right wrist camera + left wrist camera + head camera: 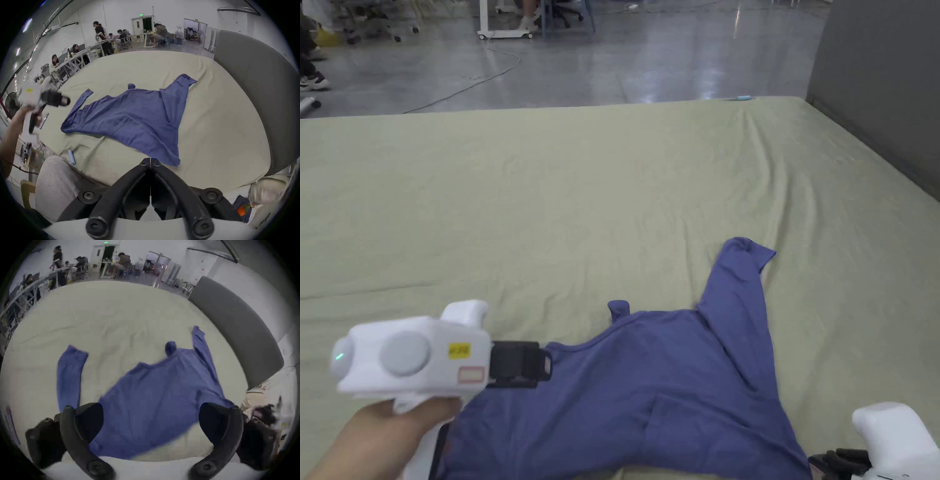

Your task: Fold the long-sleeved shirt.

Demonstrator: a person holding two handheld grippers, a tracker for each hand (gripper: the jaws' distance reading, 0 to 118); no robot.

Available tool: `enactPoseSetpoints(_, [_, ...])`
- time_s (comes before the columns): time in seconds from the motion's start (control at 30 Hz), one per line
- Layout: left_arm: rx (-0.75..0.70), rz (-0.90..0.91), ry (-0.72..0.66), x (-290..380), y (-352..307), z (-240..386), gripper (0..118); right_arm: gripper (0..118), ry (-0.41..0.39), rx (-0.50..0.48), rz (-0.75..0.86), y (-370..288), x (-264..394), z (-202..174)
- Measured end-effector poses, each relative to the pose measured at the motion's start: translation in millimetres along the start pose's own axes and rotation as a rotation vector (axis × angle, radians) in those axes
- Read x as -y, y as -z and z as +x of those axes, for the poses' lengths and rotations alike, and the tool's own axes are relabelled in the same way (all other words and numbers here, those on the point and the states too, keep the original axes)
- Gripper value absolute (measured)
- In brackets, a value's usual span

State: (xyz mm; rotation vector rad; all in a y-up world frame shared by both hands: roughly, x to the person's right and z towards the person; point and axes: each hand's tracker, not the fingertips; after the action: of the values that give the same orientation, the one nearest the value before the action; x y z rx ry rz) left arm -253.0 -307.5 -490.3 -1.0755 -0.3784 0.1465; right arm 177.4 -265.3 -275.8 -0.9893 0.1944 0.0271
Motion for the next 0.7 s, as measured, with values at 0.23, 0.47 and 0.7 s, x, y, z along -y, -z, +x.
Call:
enactPoseSetpoints(0.23, [-0.153,-0.211,0.020,-36.8,124.2,-13.6,117,0,0.028,0.035,-0.069,13.0,7.5,13.4])
enactPoseSetpoints(0.47, [-0.136,-0.205,0.253,-55.1,94.3,23.4,0,117,0.043,0.142,-0.142,55.7,-12.9,38.6])
enactPoseSetpoints(0.7, [-0.121,-0.151,0.196,-55.1,49.4,38.2,0,112,0.022,0.097,-0.138,128.7,-34.8,33.6])
